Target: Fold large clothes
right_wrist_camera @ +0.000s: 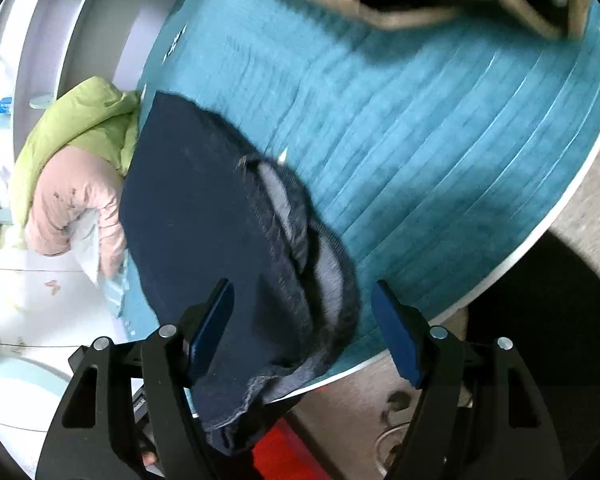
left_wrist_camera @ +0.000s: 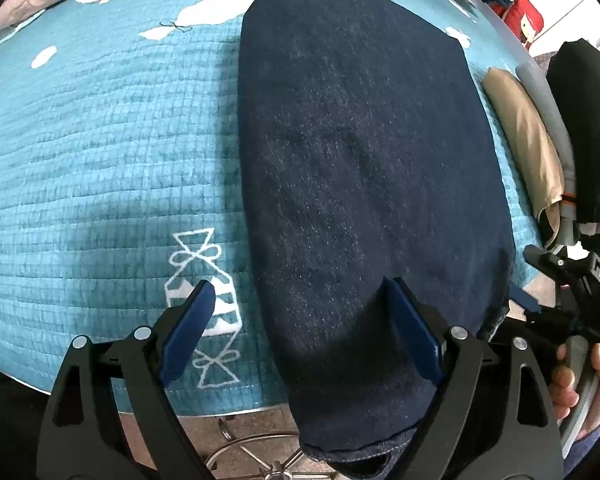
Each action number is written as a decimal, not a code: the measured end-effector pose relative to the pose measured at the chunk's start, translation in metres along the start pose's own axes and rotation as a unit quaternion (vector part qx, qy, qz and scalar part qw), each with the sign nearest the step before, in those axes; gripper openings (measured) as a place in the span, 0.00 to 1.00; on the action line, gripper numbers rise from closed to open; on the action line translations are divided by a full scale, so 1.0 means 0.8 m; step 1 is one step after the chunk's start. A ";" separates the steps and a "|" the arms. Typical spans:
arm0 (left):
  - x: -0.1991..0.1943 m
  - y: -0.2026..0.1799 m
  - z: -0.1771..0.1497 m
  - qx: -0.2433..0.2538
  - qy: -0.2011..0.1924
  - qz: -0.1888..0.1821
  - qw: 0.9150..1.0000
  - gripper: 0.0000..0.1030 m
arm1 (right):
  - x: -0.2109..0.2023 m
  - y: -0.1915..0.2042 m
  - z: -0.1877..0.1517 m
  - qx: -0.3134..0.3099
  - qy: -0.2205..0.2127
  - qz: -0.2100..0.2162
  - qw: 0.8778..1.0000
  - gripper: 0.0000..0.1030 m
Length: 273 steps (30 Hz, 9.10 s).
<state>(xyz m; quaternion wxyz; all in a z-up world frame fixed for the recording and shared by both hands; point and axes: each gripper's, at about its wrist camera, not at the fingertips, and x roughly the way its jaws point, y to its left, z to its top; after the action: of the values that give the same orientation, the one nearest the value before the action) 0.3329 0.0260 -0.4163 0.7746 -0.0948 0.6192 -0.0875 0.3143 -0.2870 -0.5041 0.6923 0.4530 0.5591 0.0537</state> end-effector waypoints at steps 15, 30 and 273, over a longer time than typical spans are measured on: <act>0.000 0.006 -0.002 -0.020 0.005 -0.010 1.000 0.84 | 0.036 0.009 -0.021 0.032 0.036 0.078 0.996 0.65; -0.001 0.035 -0.007 -0.048 0.021 -0.071 0.996 0.86 | 0.025 0.031 -0.027 0.029 -0.041 0.133 0.990 0.38; -0.550 -0.078 -0.214 0.080 -0.458 0.100 0.880 0.95 | -0.316 0.341 -0.342 -0.486 -0.392 -0.106 0.774 0.93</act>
<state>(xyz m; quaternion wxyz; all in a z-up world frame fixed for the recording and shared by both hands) 0.0692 0.0701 -0.0222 0.9813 0.0004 0.1922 -0.0050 0.1141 -0.1195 -0.1238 0.9807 -0.0242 0.1834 0.0625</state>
